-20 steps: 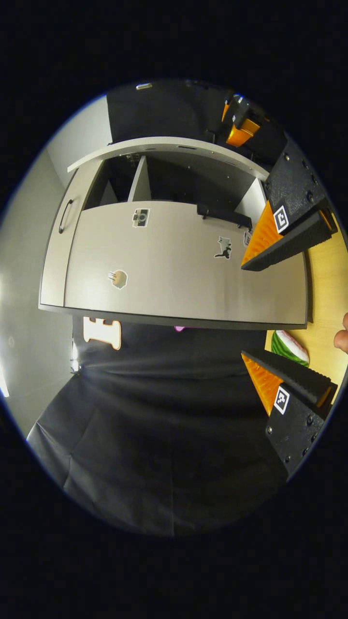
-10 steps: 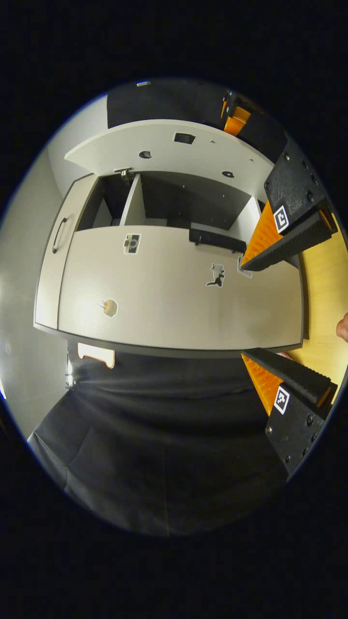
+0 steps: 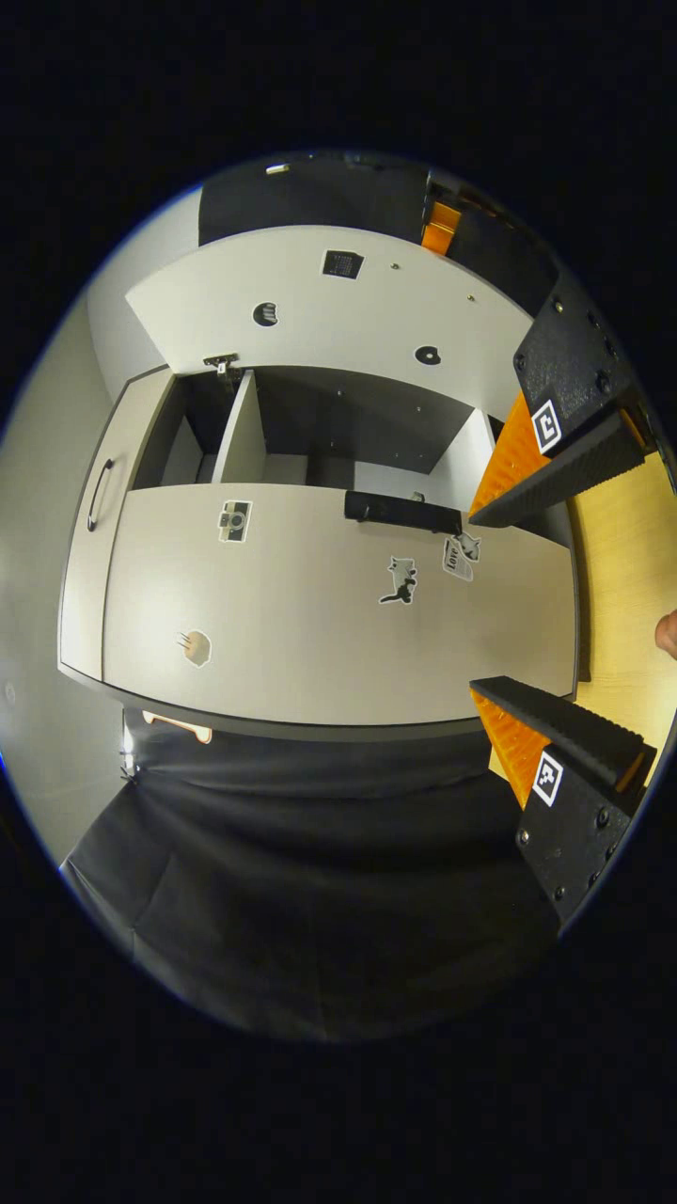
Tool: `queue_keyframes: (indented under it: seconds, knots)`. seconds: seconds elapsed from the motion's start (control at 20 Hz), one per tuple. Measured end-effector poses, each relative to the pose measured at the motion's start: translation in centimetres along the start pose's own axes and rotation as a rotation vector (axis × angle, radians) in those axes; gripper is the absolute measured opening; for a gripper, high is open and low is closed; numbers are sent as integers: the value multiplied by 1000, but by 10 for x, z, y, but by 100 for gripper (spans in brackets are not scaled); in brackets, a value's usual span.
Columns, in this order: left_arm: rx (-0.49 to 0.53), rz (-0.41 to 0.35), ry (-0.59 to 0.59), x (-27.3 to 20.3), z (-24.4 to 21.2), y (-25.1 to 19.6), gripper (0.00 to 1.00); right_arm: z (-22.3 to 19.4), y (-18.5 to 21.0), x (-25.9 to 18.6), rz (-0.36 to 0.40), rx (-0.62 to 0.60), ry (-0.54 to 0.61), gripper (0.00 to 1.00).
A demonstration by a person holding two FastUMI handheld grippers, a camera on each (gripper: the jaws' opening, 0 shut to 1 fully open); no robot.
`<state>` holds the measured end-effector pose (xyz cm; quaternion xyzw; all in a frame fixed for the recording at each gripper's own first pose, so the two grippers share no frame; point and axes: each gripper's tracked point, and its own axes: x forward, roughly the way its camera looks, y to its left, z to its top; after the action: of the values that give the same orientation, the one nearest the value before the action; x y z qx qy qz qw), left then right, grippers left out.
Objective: Open the right door of the double-door shoe cabinet with the right hand, and open the left door with the left hand.
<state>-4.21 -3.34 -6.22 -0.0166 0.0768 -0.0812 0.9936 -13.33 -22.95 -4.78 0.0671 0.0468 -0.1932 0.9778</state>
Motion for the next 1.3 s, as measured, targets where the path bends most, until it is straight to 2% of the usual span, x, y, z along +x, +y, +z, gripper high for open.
queue_keyframes:
  seconds: [0.05, 0.1, 0.35, 0.55, 0.65, 0.75, 1.0, 1.3]
  knots:
    - [-5, 0, 2, 0, 0, -1, 99, 3, -5, 2, -2, -16, -4, 76]
    - [-9, 0, 4, 1, -2, -3, 99, 4, -9, 4, 5, -27, -2, 78]
    - [-10, -5, 11, 7, -5, -15, 99, 6, -19, 9, 43, -16, 2, 78]
    - [-12, -23, 13, 21, -5, -29, 99, 10, -43, 11, -3, -5, -8, 78]
    - [0, -36, 9, 29, -3, -37, 98, 10, -37, 9, 44, 39, 2, 78]
    - [10, -48, 6, 38, -1, -47, 99, 6, -40, 11, 55, 56, 11, 77]
    - [27, -76, -11, 68, 9, -66, 99, 9, -42, 9, 67, 59, 9, 78]
    - [24, -69, -22, 106, 15, -78, 99, 13, -52, 0, 55, 39, 1, 78]
